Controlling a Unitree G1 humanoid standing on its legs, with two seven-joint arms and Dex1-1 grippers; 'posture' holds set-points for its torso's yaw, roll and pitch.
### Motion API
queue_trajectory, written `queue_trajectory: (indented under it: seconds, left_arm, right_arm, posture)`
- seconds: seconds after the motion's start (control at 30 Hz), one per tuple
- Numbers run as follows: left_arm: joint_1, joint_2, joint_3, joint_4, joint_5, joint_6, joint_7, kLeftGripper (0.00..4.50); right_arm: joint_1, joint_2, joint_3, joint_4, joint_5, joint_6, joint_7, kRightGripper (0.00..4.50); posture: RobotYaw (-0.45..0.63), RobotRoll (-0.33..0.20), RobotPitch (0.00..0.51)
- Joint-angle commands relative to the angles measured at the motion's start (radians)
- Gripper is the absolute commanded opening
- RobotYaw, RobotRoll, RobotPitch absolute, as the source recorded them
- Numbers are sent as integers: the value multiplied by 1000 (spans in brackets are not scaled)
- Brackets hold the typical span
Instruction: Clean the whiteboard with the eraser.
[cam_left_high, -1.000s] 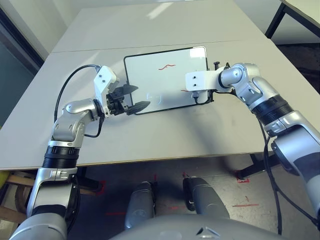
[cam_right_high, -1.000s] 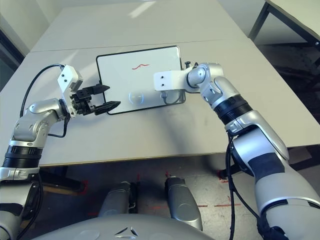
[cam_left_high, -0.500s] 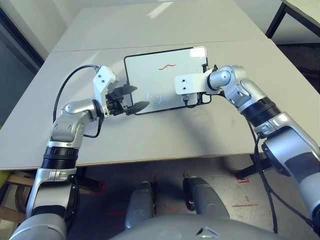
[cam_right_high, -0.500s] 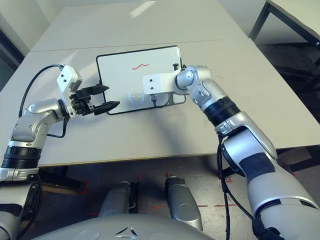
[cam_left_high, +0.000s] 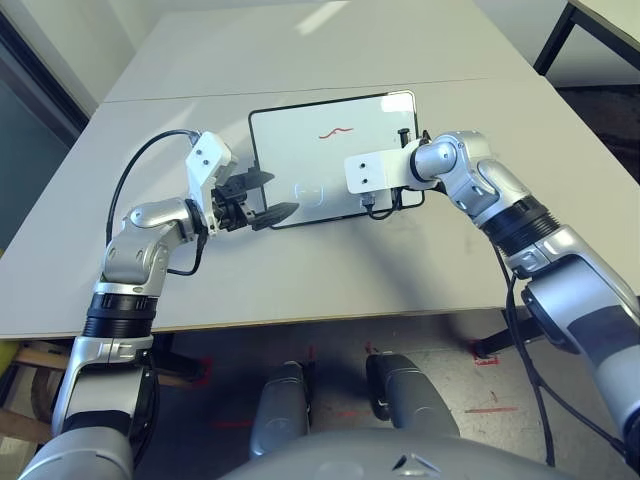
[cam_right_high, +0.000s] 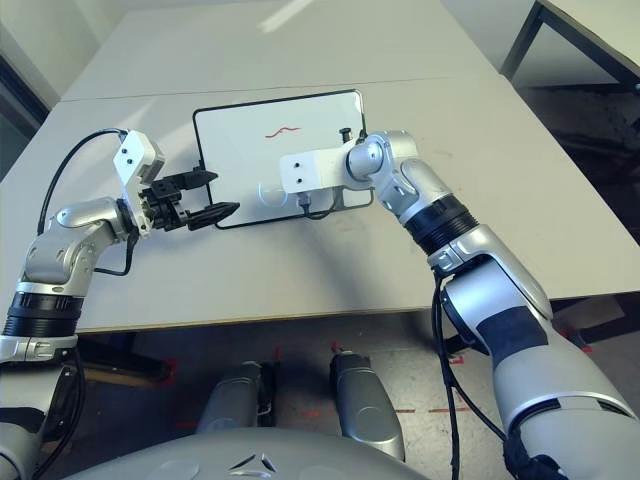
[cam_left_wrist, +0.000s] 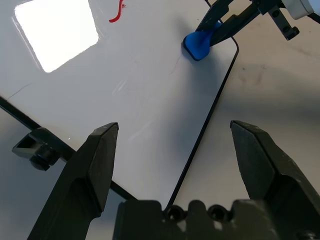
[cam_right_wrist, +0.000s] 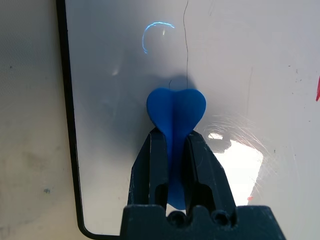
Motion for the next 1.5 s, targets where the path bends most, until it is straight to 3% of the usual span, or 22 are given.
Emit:
queue_trajectory:
  seconds: [0.03,0.93,1.5]
  left_arm:
    - [7,1,1,2,-3,-4,-3,4500]
    - [2,-5,-6,9,-1,-12,-9,4500]
    - [-1,-5,-5,14,1,-10,-6,4500]
  right_arm:
    - [34,-35,10,17,-24,6,3,203]
    - [24,-152,-4,118,-29,-23,-13,197]
    - [16,-73,-10,15,0,23,18,196]
  posture:
    - [-105,0,117]
    - [-117,0,116]
    - [-109,0,120]
